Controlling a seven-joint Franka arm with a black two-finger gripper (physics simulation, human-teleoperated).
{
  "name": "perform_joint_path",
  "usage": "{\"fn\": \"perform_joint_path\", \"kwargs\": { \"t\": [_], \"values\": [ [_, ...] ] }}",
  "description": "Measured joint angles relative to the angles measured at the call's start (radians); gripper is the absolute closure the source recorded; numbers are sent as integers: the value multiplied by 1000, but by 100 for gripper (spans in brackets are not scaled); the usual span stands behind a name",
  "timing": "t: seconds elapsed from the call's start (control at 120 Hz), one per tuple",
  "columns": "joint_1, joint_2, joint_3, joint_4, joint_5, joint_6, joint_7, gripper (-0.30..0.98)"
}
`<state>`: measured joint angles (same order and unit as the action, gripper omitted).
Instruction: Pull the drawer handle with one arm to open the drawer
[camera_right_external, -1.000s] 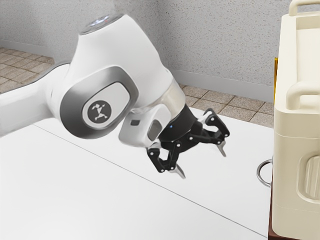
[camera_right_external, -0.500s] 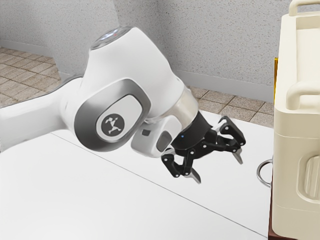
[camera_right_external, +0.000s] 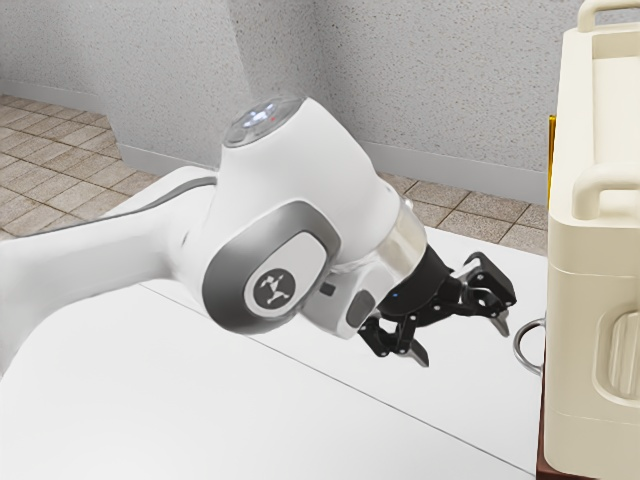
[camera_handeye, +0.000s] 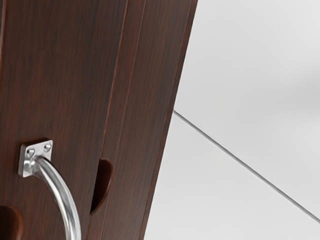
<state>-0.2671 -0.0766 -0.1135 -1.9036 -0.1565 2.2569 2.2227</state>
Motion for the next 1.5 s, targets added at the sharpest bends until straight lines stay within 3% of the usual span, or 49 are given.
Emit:
{"fn": "perform_joint_path", "kwargs": {
  "t": [1.283,1.5],
  "values": [
    [-21,86,0,-7,52,119,54,0],
    [-53,82,34,-18,53,122,58,0]
  ]
}}
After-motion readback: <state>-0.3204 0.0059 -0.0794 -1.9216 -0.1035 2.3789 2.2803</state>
